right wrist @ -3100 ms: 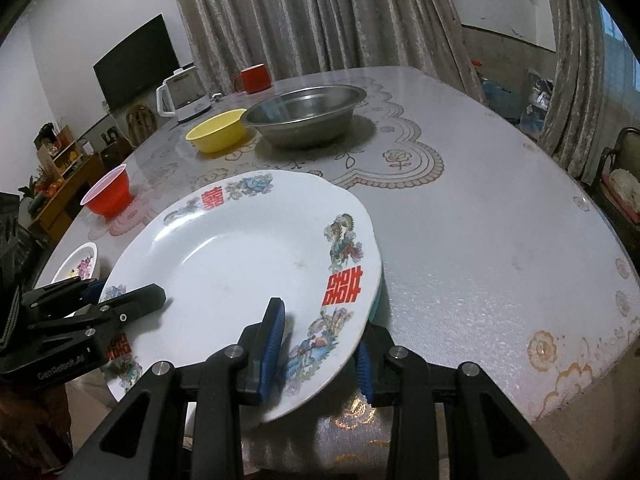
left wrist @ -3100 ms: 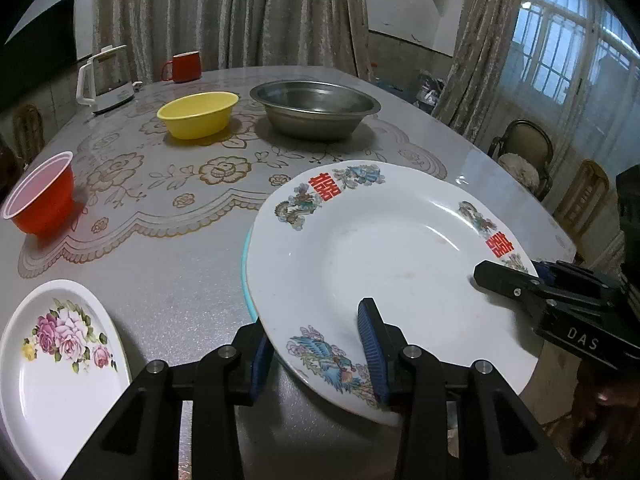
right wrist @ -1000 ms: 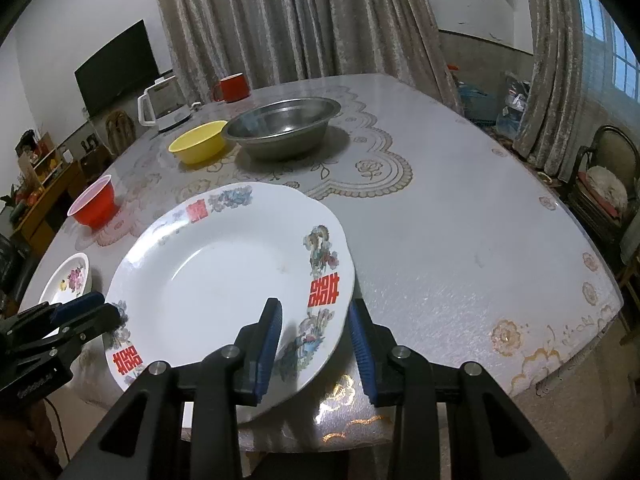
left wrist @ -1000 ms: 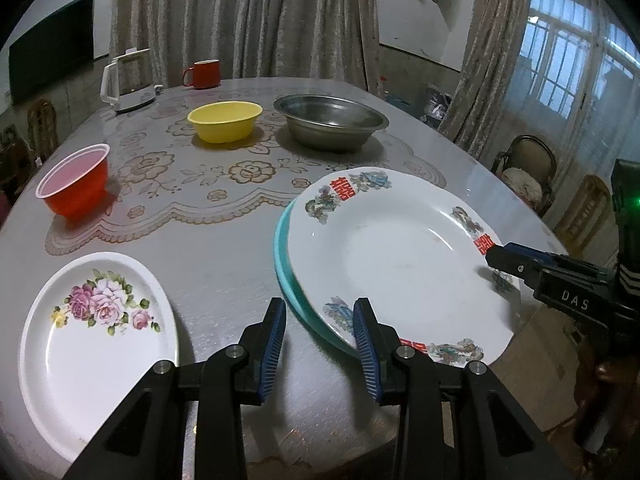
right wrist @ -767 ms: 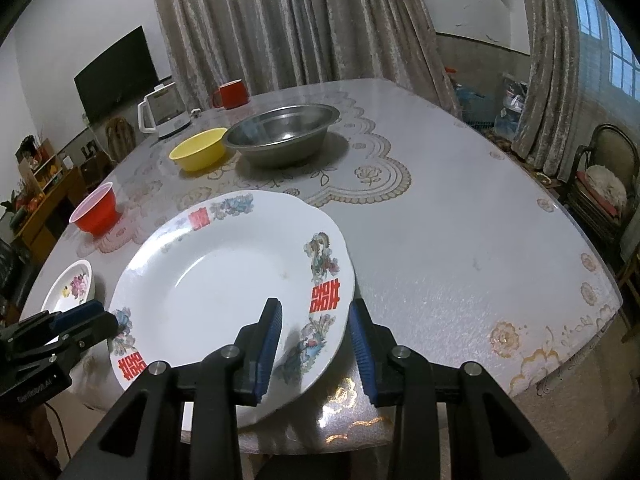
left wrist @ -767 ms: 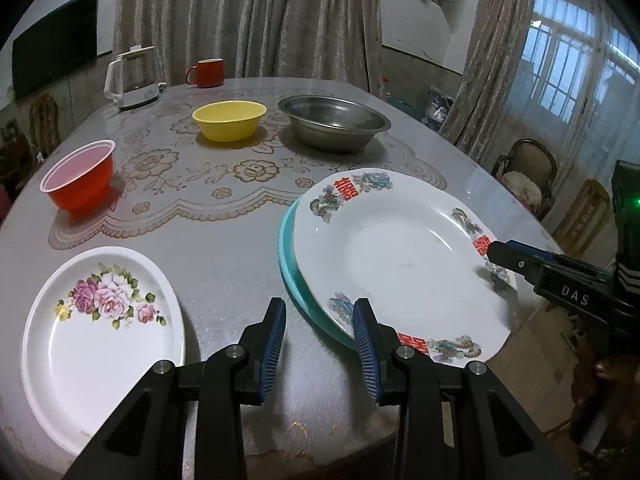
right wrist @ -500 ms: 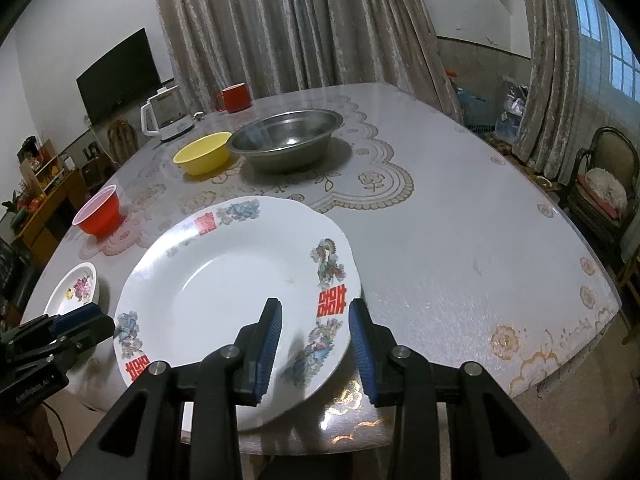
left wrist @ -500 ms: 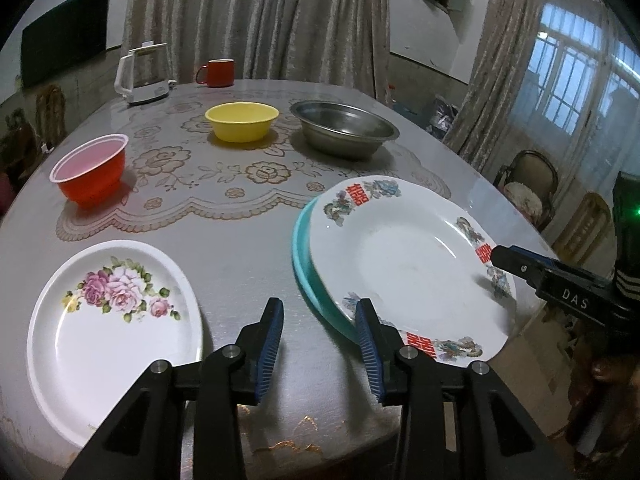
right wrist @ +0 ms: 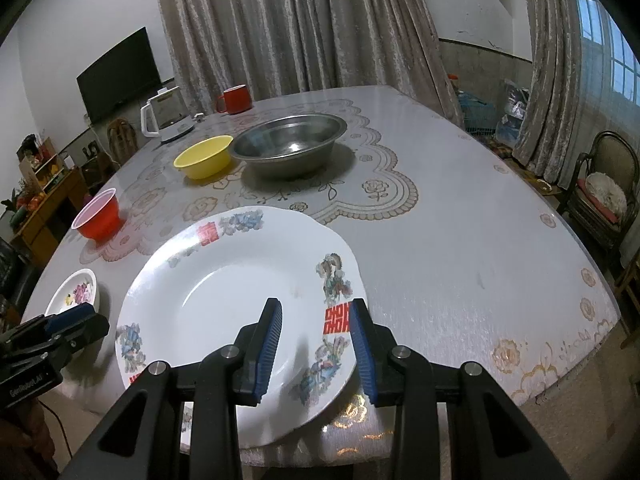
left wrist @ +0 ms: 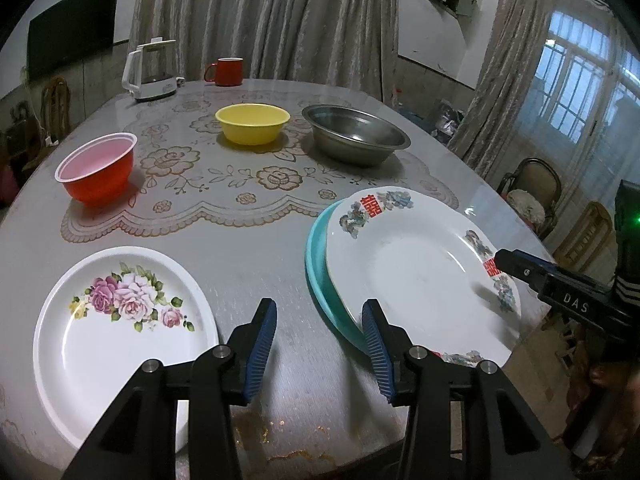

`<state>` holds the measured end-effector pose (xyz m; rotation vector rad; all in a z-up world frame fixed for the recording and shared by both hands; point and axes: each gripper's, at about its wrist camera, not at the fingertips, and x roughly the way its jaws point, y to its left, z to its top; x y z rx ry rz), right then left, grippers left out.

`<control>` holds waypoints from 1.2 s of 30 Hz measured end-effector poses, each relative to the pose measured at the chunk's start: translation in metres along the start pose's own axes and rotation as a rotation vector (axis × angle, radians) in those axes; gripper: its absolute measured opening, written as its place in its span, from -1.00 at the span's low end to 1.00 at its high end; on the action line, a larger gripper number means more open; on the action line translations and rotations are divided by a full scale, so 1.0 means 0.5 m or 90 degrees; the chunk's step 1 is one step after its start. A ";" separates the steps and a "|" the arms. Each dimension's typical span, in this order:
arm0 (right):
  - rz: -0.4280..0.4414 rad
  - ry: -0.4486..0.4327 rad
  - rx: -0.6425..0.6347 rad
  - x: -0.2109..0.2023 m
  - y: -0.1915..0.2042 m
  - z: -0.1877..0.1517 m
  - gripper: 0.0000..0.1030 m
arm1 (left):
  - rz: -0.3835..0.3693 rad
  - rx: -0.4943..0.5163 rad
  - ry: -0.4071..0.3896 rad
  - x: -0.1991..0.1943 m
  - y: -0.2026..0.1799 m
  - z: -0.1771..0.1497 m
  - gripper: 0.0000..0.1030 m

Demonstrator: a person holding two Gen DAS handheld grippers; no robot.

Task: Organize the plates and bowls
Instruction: 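Move both grippers to the rose-pattern plate rim and close on it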

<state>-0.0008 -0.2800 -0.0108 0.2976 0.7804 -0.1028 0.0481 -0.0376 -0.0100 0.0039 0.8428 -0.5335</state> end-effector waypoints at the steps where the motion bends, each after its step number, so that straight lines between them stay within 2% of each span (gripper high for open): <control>1: 0.000 0.000 0.000 0.001 0.000 0.001 -0.33 | 0.000 0.000 0.001 0.001 0.000 0.001 -0.11; 6: 0.001 0.002 0.001 0.004 0.002 0.006 -0.33 | -0.001 -0.012 0.002 0.000 0.006 0.004 -0.02; 12: 0.000 -0.002 -0.002 0.000 0.007 0.011 -0.33 | -0.004 -0.018 0.000 -0.005 0.010 0.008 0.00; 15: 0.020 -0.003 -0.015 0.001 0.024 0.021 -0.32 | 0.000 -0.022 -0.010 -0.020 0.022 0.014 0.00; 18: 0.038 -0.009 -0.047 0.001 0.062 0.035 -0.32 | 0.019 -0.040 -0.024 -0.040 0.050 0.016 0.09; 22: 0.073 -0.012 -0.084 0.008 0.118 0.051 -0.32 | 0.047 -0.067 -0.030 -0.060 0.101 0.014 0.09; 24: 0.089 -0.007 -0.104 0.016 0.148 0.057 -0.32 | 0.043 -0.084 -0.029 -0.070 0.128 0.012 0.10; 27: 0.116 0.018 -0.125 0.029 0.192 0.061 -0.32 | 0.025 -0.103 -0.020 -0.079 0.164 0.009 0.14; 28: 0.126 0.029 -0.131 0.034 0.207 0.061 -0.32 | 0.025 -0.108 -0.019 -0.083 0.178 0.008 0.21; 31: 0.151 0.051 -0.160 0.046 0.257 0.059 -0.32 | 0.048 -0.124 -0.030 -0.099 0.224 0.006 0.43; 36: 0.200 0.091 -0.194 0.074 0.339 0.044 -0.32 | 0.100 -0.169 -0.044 -0.118 0.312 0.002 0.43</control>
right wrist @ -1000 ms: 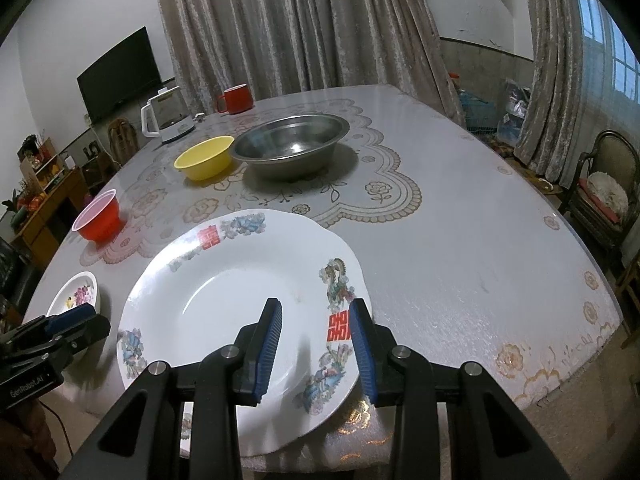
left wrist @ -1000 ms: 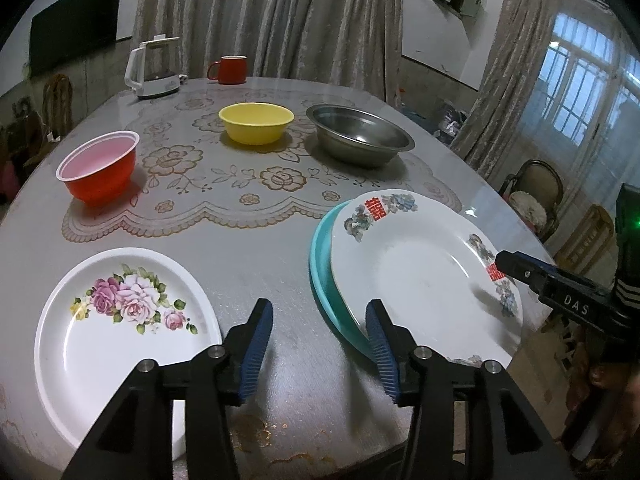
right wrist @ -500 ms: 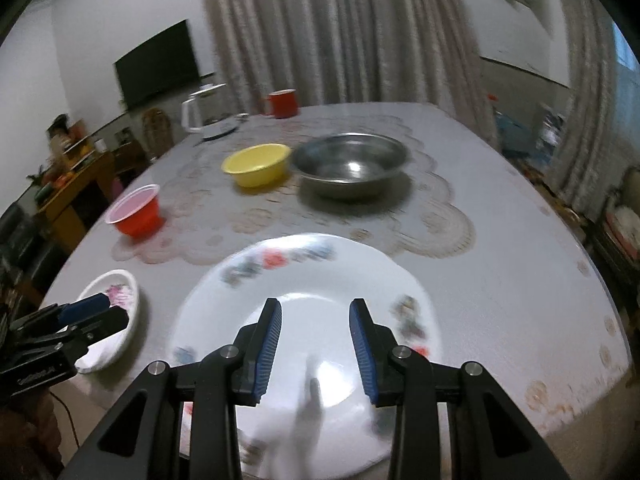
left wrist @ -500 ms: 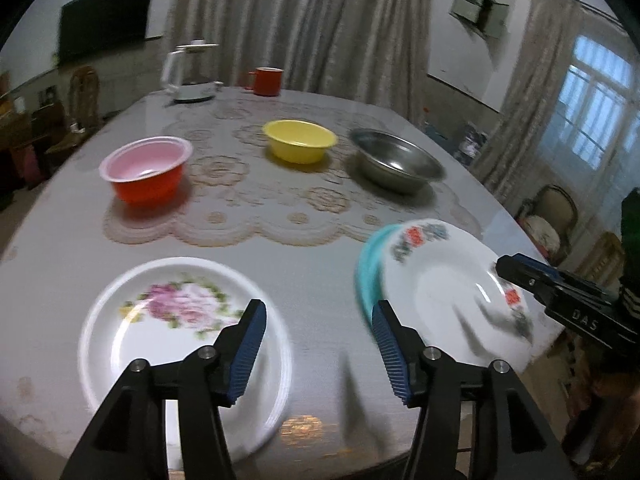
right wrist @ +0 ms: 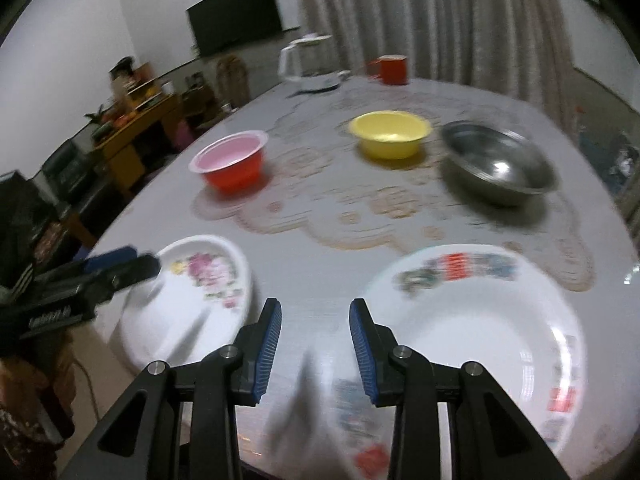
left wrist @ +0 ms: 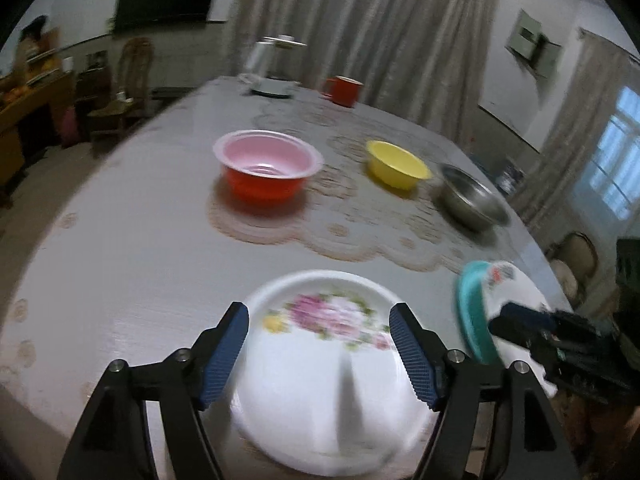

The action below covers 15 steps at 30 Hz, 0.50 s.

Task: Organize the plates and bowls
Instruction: 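Move both grippers to the rose-pattern plate rim and close on it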

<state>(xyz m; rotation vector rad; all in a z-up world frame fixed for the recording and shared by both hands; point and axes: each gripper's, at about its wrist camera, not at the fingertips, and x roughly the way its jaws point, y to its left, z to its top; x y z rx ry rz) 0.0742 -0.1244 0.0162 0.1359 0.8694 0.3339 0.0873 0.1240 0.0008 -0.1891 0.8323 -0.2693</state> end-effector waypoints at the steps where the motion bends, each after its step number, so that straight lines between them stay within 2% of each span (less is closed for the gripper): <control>1: 0.009 0.010 -0.006 0.014 0.015 0.002 -0.32 | 0.009 -0.002 0.001 0.002 0.013 0.000 0.43; 3: 0.015 0.024 -0.017 0.034 0.037 0.003 -0.32 | 0.022 -0.008 0.008 0.009 0.038 -0.001 0.42; 8: 0.022 0.045 -0.032 0.063 0.067 0.003 -0.32 | 0.015 -0.034 0.043 0.034 0.085 -0.017 0.42; 15: 0.024 0.062 -0.046 0.092 0.088 -0.004 -0.32 | 0.004 0.002 0.068 0.051 0.078 -0.042 0.38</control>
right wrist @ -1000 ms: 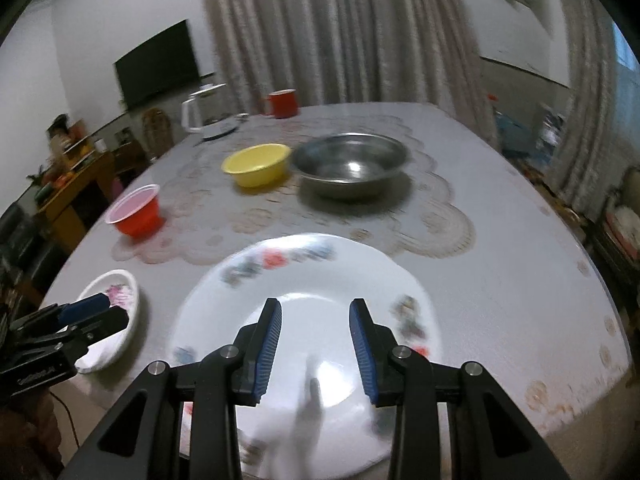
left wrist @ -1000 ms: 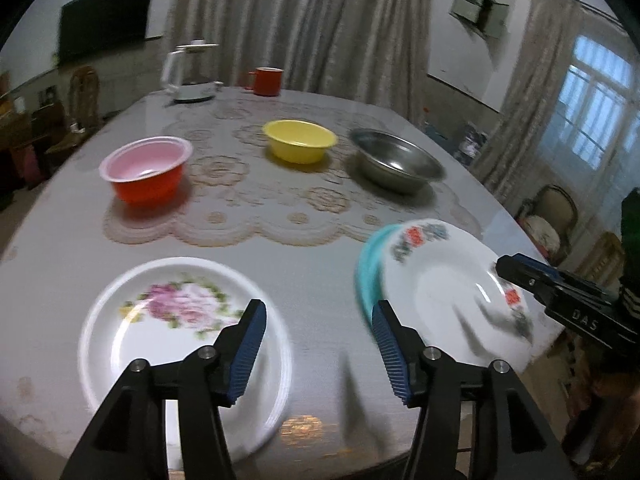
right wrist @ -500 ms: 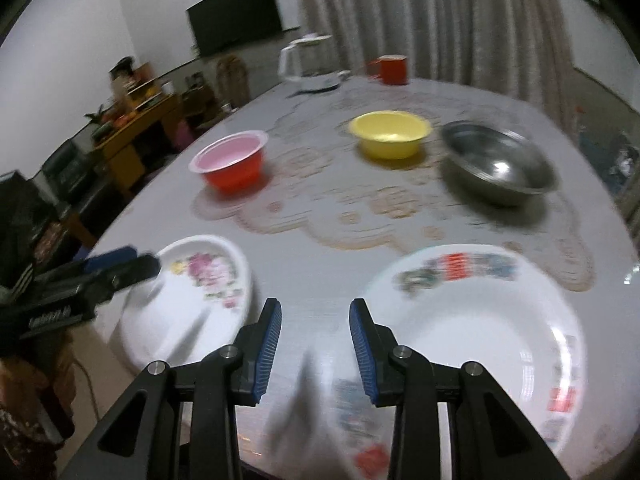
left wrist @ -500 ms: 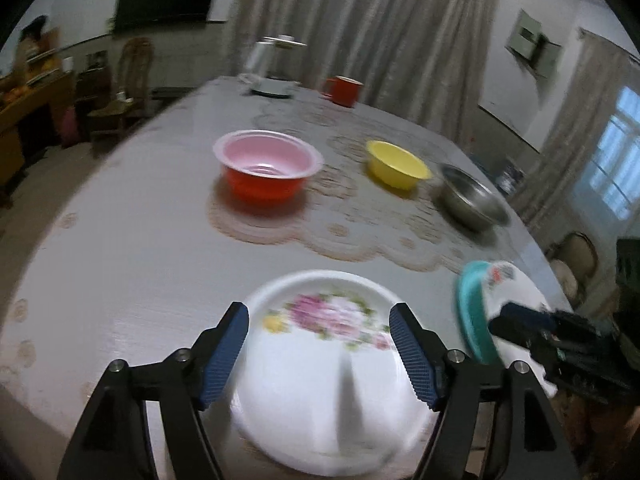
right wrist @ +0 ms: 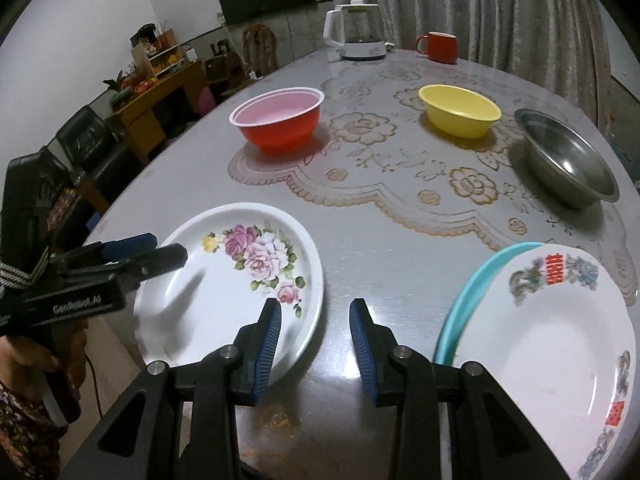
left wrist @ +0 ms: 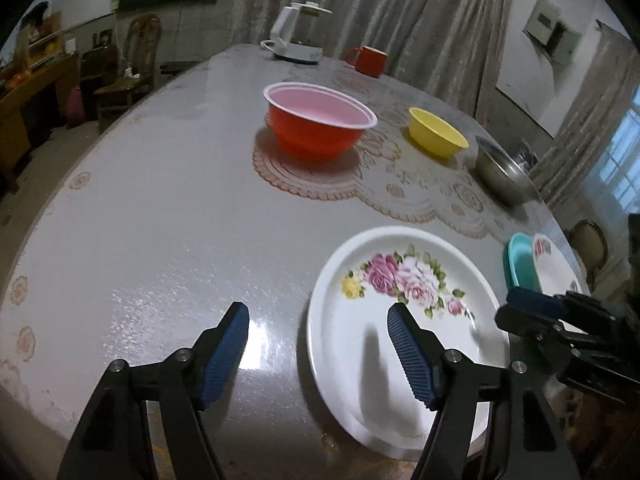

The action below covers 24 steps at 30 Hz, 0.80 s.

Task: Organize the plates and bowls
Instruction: 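Move both grippers to the rose-pattern plate rim and close on it, then lift the rose-pattern plate with both grippers and carry it over the stack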

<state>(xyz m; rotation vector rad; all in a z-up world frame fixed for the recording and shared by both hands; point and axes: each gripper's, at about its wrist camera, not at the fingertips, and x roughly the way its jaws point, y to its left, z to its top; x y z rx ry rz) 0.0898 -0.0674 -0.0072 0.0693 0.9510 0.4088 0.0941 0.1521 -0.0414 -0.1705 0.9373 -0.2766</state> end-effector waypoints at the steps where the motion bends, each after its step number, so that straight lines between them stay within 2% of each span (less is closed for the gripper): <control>1: -0.003 0.003 0.000 0.007 0.002 0.001 -0.32 | -0.005 0.002 0.004 0.004 0.000 -0.001 0.33; 8: 0.008 0.019 0.001 0.033 0.007 -0.007 -0.34 | 0.002 0.042 0.005 0.013 -0.008 -0.003 -0.04; 14: 0.031 0.030 0.007 0.054 0.006 -0.012 -0.48 | 0.011 0.097 0.002 0.016 -0.022 -0.010 -0.05; 18: 0.015 0.022 -0.029 0.057 0.022 -0.012 -0.50 | 0.015 0.144 0.002 0.019 -0.036 -0.015 -0.08; 19: 0.011 0.018 -0.034 0.058 0.024 -0.012 -0.50 | 0.001 0.149 0.003 0.020 -0.040 -0.016 -0.20; 24: -0.009 0.001 -0.071 0.056 0.033 -0.014 -0.50 | -0.002 0.155 -0.011 0.021 -0.044 -0.019 -0.19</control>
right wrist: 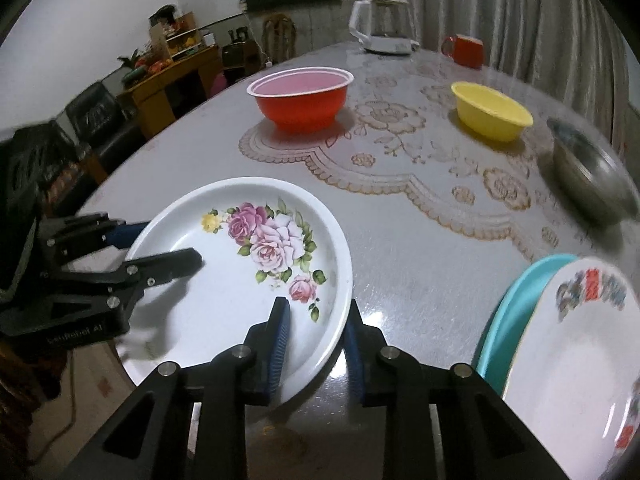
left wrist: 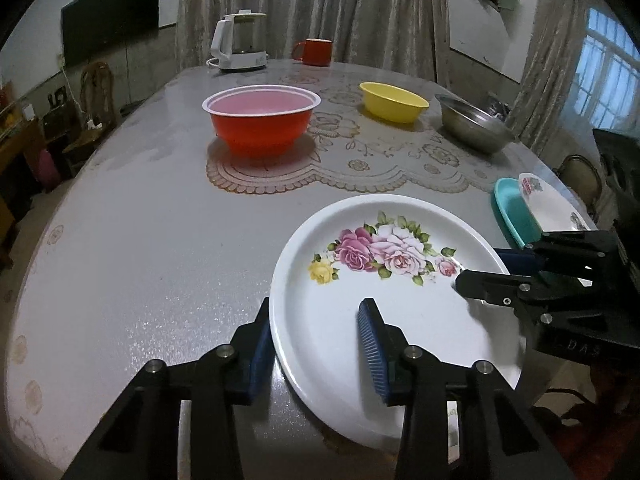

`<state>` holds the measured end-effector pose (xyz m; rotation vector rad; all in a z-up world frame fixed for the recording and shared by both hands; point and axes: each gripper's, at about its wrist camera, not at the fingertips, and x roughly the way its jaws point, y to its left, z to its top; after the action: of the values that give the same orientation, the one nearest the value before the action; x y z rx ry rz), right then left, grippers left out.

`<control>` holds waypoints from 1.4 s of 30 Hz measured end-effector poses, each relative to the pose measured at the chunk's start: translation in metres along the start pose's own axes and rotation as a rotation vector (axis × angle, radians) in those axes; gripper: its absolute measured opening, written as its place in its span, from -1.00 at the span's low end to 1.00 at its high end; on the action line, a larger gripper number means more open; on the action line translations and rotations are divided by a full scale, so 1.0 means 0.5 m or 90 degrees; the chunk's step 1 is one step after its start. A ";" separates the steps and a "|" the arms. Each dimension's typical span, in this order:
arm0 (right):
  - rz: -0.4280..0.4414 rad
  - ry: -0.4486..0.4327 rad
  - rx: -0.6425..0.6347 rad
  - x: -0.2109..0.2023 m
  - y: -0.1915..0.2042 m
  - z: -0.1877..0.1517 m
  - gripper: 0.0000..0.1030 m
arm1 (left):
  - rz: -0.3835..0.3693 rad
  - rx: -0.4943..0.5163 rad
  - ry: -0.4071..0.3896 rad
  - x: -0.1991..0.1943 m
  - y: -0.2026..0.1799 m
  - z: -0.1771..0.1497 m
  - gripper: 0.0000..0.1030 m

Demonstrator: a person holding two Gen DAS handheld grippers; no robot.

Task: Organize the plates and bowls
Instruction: 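Lift the rose-pattern plate with both grippers and carry it over the stack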

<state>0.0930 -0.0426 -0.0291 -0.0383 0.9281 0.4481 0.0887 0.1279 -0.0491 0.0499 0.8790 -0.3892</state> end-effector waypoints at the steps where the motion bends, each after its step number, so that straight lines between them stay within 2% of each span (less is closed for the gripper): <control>1: -0.007 -0.004 -0.010 0.000 0.003 -0.001 -0.50 | 0.001 0.000 -0.004 0.000 0.000 -0.001 -0.19; 15: 0.002 -0.027 -0.006 -0.037 -0.005 -0.010 -0.53 | -0.004 -0.010 -0.042 -0.026 -0.030 -0.006 -0.21; 27: 0.008 -0.064 0.051 -0.119 -0.062 -0.026 -0.53 | -0.046 0.013 -0.071 -0.036 -0.108 0.037 -0.21; 31: -0.001 -0.062 0.086 -0.116 -0.098 -0.039 -0.72 | -0.059 -0.012 -0.059 -0.009 -0.120 0.044 -0.25; 35: 0.006 -0.068 0.109 -0.117 -0.125 -0.039 -0.76 | -0.073 -0.045 -0.047 0.012 -0.118 0.044 -0.34; 42: 0.014 -0.085 0.133 -0.136 -0.152 -0.034 -0.76 | -0.083 -0.051 -0.061 0.008 -0.138 0.062 -0.34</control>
<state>0.0747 -0.1396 0.0014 0.1897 0.8403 0.3678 0.0899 0.0565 -0.0241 -0.0992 0.8050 -0.4739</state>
